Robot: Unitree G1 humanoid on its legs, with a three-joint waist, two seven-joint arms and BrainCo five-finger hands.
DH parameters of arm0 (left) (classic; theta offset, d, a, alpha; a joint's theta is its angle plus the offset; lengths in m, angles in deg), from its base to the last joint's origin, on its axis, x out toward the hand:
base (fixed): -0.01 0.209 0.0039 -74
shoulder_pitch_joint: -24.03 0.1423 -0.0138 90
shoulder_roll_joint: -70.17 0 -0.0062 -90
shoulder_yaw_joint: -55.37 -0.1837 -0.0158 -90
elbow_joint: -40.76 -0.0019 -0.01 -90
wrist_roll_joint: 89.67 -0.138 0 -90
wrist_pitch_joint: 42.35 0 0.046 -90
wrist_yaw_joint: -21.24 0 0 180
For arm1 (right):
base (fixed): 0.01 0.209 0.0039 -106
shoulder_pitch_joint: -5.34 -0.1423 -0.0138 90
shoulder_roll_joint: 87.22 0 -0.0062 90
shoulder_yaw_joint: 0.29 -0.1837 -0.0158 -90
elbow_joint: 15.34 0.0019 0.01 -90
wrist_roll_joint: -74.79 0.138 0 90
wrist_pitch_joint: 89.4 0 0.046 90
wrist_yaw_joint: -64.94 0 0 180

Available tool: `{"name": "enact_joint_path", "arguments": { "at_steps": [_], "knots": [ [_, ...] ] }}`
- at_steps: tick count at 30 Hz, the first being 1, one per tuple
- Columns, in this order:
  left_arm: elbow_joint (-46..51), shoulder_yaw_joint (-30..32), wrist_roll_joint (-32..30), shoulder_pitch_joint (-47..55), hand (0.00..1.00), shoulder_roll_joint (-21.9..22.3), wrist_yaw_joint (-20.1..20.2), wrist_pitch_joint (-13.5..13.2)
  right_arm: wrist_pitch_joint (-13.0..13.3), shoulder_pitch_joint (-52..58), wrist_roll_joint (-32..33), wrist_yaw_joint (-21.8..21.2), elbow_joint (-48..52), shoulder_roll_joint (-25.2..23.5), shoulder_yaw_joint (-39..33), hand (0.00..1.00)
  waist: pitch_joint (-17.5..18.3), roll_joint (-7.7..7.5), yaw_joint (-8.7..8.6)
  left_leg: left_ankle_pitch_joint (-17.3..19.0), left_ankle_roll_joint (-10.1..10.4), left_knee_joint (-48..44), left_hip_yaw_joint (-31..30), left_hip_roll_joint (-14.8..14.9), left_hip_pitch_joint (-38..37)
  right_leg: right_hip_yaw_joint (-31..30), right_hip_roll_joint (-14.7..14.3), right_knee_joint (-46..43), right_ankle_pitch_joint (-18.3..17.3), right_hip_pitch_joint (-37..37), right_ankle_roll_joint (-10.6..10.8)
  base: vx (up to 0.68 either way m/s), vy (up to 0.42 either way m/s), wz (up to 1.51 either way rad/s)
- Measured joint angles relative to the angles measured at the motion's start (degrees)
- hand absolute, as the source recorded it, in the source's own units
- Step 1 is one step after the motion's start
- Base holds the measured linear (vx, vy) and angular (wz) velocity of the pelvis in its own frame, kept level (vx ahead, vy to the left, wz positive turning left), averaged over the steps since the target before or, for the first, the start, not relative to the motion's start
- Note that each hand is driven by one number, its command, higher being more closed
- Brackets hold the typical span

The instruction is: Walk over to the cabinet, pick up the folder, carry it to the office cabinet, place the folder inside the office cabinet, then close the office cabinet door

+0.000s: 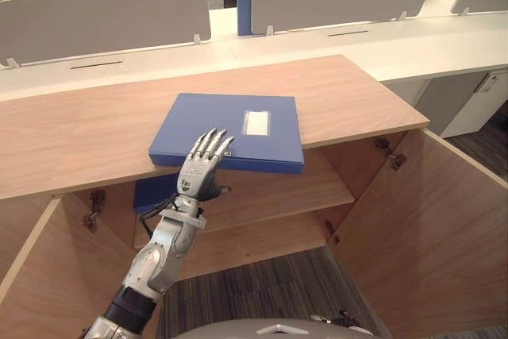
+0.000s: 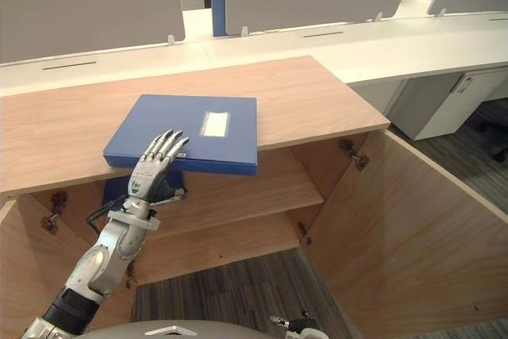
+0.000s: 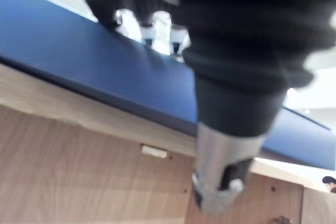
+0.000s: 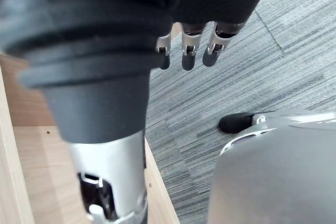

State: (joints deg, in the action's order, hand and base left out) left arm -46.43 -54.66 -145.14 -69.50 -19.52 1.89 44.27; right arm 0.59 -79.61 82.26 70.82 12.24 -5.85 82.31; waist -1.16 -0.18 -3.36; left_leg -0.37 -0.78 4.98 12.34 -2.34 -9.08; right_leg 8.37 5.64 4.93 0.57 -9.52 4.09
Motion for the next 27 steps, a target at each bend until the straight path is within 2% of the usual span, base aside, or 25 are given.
{"name": "enact_joint_path", "arguments": {
  "at_steps": [5,12,19,27],
  "knots": [
    [-1.4,-0.1,-1.2,-3.6,1.0,0.1,-1.4,1.0,-0.2,0.1,0.1,-0.7,-1.3,0.0,-0.6,0.0,0.1,-0.09,-0.18,0.0,0.0,0.0,0.1,0.0,0.0,0.0,0.0,0.0,0.0,0.1,-0.1,0.0,0.0,0.0],
    [-1.7,-0.1,-1.7,-4.2,1.0,0.1,-2.3,0.9,-0.2,0.0,2.4,-1.0,-1.4,0.0,-1.0,0.0,0.2,0.02,-1.4,0.1,0.0,0.0,0.3,0.0,0.1,-0.2,0.0,0.0,0.0,0.2,-0.1,0.0,0.0,0.0],
    [-1.1,0.2,-1.4,-4.1,1.0,0.6,-3.0,0.7,-0.2,0.1,3.0,-1.6,-1.4,0.0,-1.2,0.0,0.3,0.05,-1.41,0.3,-0.1,0.0,0.5,0.0,0.0,-0.6,0.0,0.0,0.0,0.2,-0.1,0.0,0.0,0.0],
    [7.7,4.9,3.3,2.1,1.0,1.2,-4.3,-1.0,0.4,0.2,4.0,-1.6,-1.3,-0.1,-0.4,0.0,0.3,-0.01,-1.23,0.7,-0.1,0.0,1.5,0.3,0.0,-1.3,0.0,-0.3,0.3,0.7,0.4,0.0,-0.01,-0.06]
  ]
}}
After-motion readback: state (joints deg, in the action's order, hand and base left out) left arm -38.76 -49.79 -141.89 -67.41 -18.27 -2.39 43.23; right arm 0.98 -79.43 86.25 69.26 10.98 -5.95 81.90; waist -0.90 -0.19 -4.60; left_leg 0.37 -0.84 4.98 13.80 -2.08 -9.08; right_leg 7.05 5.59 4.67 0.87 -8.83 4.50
